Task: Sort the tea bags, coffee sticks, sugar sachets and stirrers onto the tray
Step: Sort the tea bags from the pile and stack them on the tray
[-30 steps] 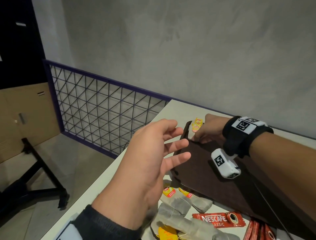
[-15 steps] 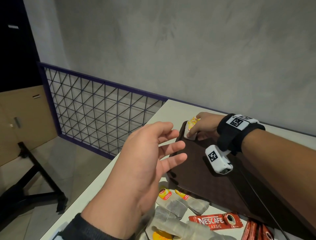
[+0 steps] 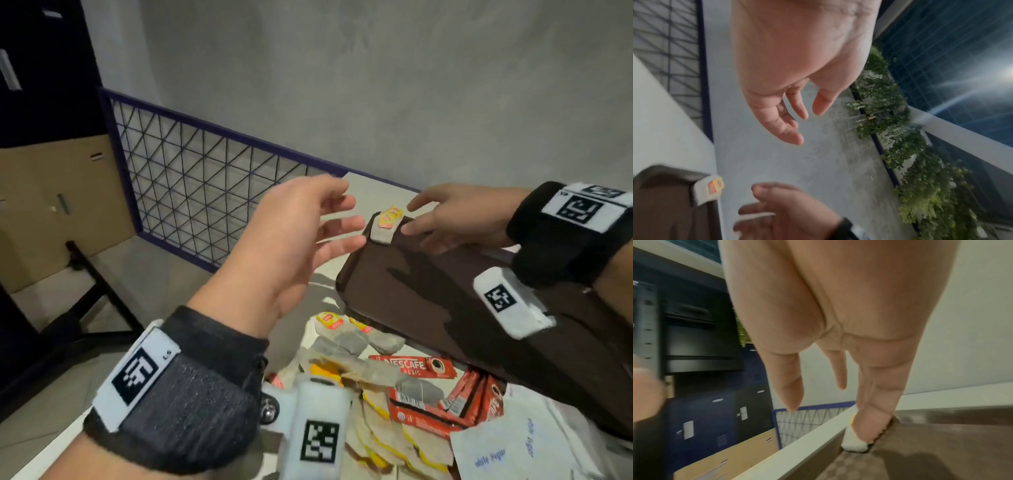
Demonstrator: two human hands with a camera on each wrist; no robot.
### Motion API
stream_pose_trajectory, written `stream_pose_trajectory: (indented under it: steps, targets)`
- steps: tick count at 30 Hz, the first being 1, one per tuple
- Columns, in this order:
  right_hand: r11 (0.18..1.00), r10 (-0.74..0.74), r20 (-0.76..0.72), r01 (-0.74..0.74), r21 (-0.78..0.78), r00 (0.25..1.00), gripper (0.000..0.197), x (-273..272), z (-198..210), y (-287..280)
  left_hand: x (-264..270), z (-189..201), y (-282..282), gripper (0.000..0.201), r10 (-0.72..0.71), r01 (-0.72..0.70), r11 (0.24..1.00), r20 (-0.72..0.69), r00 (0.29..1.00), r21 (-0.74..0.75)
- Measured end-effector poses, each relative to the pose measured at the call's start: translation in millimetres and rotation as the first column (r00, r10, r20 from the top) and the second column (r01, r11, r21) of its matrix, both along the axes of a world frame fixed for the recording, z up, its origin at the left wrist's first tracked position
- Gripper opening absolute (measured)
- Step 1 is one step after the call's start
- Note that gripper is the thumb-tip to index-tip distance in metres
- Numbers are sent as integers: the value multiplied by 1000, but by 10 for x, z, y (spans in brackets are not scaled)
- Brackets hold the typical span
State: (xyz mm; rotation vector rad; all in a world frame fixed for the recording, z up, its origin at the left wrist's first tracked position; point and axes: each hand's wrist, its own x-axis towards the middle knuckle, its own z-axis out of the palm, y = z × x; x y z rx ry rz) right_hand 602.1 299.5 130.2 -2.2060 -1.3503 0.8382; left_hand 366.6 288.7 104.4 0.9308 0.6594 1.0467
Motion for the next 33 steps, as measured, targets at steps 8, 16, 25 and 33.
stream_pose_trajectory:
  steps: [8, 16, 25, 33]
  targets:
    - [861, 483, 67, -459, -222, 873, 27, -875, 100, -1374, -370, 288, -512, 6, 10, 71, 951, -260, 966, 302]
    - [846, 525, 424, -506, -166, 738, 43, -1261, -58, -1894, -937, -216, -1276, 6, 81, 23, 961, -361, 929, 276]
    - [848, 426, 723, -519, -109, 544, 17, -1517, -431, -1913, -875, -1027, -1791, 28, 387, -116, 828, -408, 827, 549]
    - [902, 321, 719, -430, -34, 616, 18, -1485, -460, -1871, -847, -1074, -1851, 26, 490, -73, 709, -416, 766, 701]
